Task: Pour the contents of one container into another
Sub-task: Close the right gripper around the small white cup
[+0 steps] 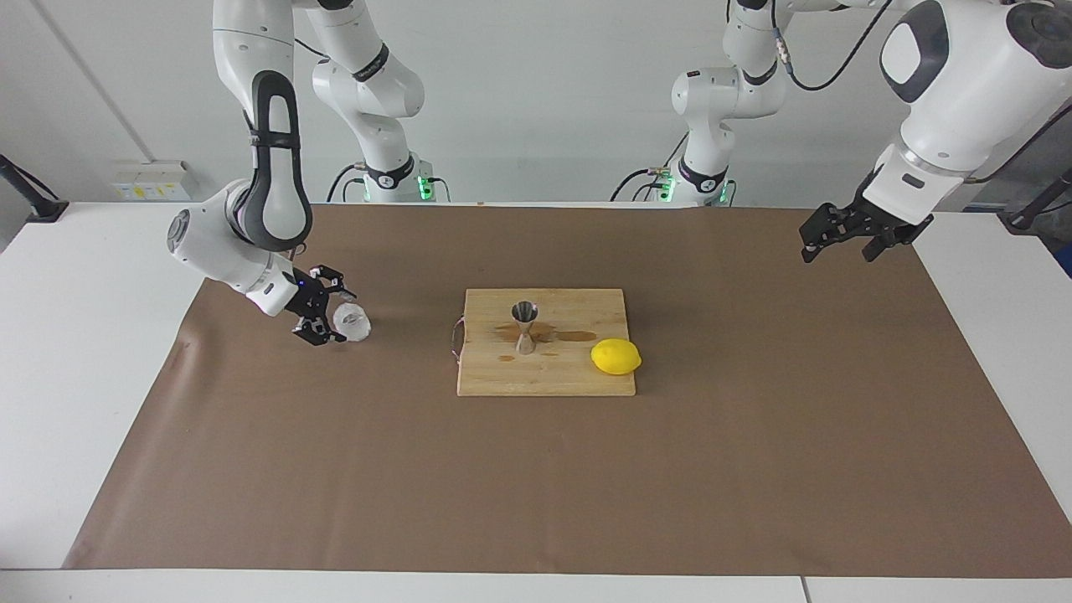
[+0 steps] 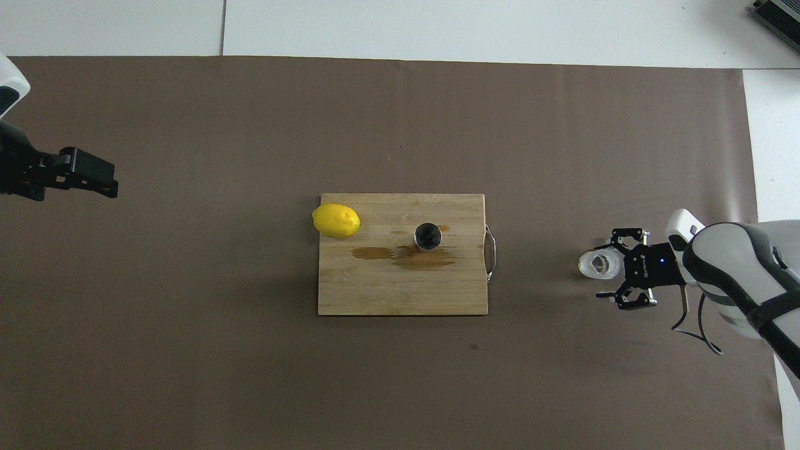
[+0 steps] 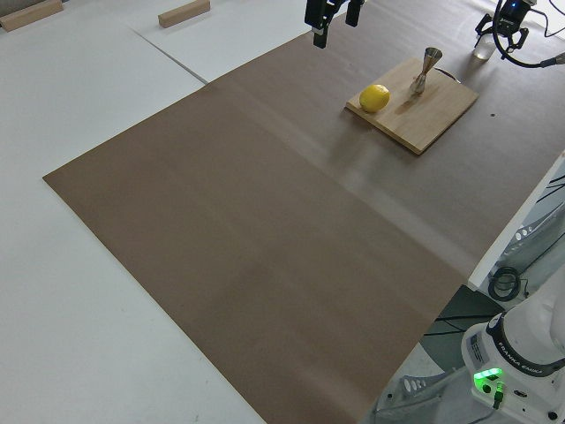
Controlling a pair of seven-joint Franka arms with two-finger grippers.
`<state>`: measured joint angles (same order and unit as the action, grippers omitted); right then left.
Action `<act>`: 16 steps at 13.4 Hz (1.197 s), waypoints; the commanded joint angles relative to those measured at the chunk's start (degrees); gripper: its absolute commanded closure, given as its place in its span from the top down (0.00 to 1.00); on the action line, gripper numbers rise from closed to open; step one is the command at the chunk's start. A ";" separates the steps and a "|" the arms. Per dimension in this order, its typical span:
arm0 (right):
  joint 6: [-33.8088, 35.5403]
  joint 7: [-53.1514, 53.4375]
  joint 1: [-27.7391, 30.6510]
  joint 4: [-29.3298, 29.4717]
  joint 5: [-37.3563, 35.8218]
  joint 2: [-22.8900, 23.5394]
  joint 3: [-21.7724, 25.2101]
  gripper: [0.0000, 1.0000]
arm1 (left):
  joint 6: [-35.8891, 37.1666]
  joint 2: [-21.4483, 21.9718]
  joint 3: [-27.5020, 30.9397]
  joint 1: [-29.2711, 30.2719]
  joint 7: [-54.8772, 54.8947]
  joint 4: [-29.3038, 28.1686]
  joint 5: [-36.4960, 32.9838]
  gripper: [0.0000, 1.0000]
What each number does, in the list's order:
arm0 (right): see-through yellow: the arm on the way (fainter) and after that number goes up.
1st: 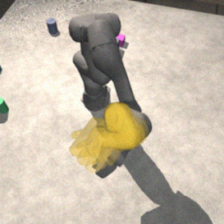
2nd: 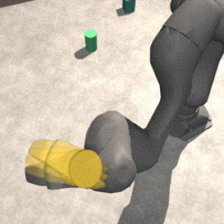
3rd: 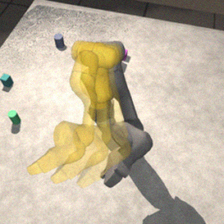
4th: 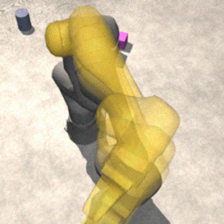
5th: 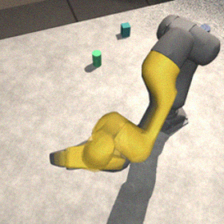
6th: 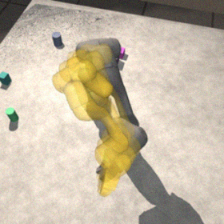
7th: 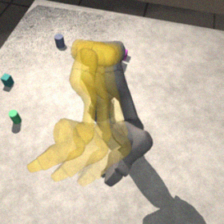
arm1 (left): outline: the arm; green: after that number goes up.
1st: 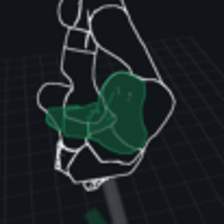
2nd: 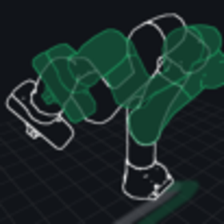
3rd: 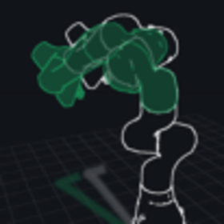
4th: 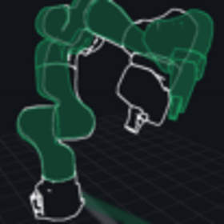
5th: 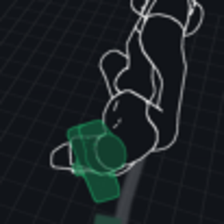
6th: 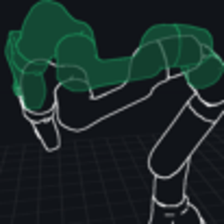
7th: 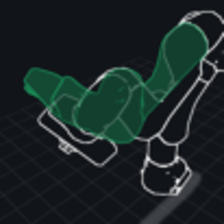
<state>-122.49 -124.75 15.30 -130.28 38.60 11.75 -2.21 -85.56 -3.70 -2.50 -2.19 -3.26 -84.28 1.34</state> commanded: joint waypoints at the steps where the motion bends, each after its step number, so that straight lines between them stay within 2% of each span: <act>1: 0.85 -2.34 0.43 -0.15 2.62 0.65 -0.25 1.00 | -3.12 4.05 0.57 -0.27 1.41 -5.18 -1.16 1.00; 3: 1.02 -2.43 0.43 -0.16 2.97 0.65 -0.25 1.00 | -5.57 6.33 0.65 0.08 4.65 -8.43 -1.16 1.00; 9: 2.52 -2.43 0.34 -0.07 4.03 0.56 -0.25 0.99 | -5.49 6.34 1.18 1.48 7.66 -8.18 -1.25 1.00; 10: 2.52 -2.43 0.34 0.02 4.03 0.47 -0.25 0.85 | -6.28 6.34 1.18 0.97 7.40 -8.70 -2.90 1.00; 11: 2.61 -2.43 0.34 0.02 4.03 0.47 -0.25 0.66 | -6.20 5.82 0.83 0.26 6.70 -8.36 -6.66 1.00; 13: 2.61 -2.34 0.26 0.11 4.03 0.30 -0.25 0.33 | -5.67 6.34 0.65 -0.36 5.73 -8.62 -6.70 1.00; 15: 2.69 -2.17 0.17 0.54 4.03 -0.06 -0.34 0.13 | -5.49 6.34 0.74 -0.01 5.64 -8.27 -4.86 1.00; 16: 2.78 -1.91 -0.18 0.81 4.12 -0.32 -0.43 0.11 | -5.75 6.43 0.65 0.25 5.64 -8.53 -4.24 1.00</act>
<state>-120.81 -125.43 15.25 -129.76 41.13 11.85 -2.30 -90.11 0.96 -2.04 -1.96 2.94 -90.69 -3.48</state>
